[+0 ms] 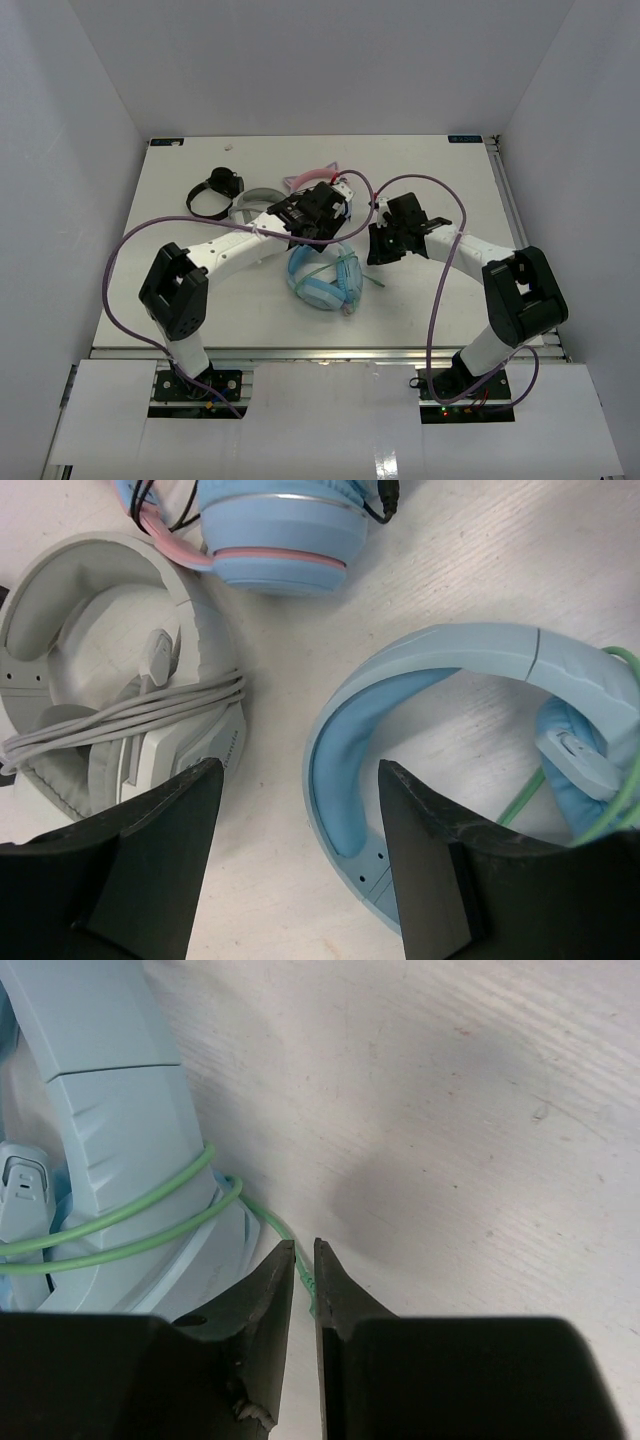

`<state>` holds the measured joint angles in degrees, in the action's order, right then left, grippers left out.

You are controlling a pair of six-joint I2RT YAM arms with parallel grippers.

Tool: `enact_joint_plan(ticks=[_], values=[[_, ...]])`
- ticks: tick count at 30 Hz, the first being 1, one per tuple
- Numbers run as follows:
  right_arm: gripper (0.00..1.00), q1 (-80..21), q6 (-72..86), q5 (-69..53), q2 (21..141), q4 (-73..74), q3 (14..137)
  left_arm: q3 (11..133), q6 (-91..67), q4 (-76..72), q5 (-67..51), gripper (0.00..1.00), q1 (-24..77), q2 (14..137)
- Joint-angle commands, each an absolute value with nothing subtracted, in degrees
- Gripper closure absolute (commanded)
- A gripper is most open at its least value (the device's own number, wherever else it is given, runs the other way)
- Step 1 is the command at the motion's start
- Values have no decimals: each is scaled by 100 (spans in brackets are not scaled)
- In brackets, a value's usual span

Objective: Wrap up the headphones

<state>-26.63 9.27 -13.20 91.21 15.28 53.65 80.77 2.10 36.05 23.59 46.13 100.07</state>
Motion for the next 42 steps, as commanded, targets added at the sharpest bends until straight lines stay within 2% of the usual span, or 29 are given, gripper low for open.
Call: enact_joint_plan(ticks=[1,4,7,10,12,15,17,19,22,25,26,29,32,42], values=[[83,-2637,1081,-915,8816,1774,5634,8516,132,3507,2215,25,4588,9264],[88,-2641,1172,-889,8634,1797,5548,8626,-93,3498,2279,23,4583,9116],[90,-2715,1248,-909,8365,1810,5324,8554,-770,3435,2343,12,4576,8837],[91,-2962,1265,-693,7954,1865,5151,8201,-1718,3330,1758,2,4501,8325],[89,-3107,1266,-405,7698,2009,5082,7987,-2039,3195,1373,2,4500,8084],[74,-3359,1321,79,6987,2074,4936,7181,-2388,2726,677,2,4502,7369],[69,-3483,1355,298,6579,2074,4760,6641,-2506,2421,539,2,4513,6840],[69,-3583,1405,353,6206,2074,4593,5813,-2642,1945,493,2,4524,6250],[75,-3710,1496,450,5661,1947,4215,5050,-2751,1496,422,2,4535,5626],[76,-3776,1659,414,5244,1704,3866,4269,-2876,1206,345,2,4569,5187],[74,-3808,1677,369,5119,1586,3770,4053,-2875,939,145,2,4570,5088],[30,-3903,1635,304,4621,1267,3517,3236,-2855,541,52,2,4590,4644],[12,-3937,1638,404,4257,1234,3484,2885,-2813,368,227,2,4637,4222],[10,-3946,1885,876,3119,935,3129,2483,-2843,402,807,2,4842,3158]])
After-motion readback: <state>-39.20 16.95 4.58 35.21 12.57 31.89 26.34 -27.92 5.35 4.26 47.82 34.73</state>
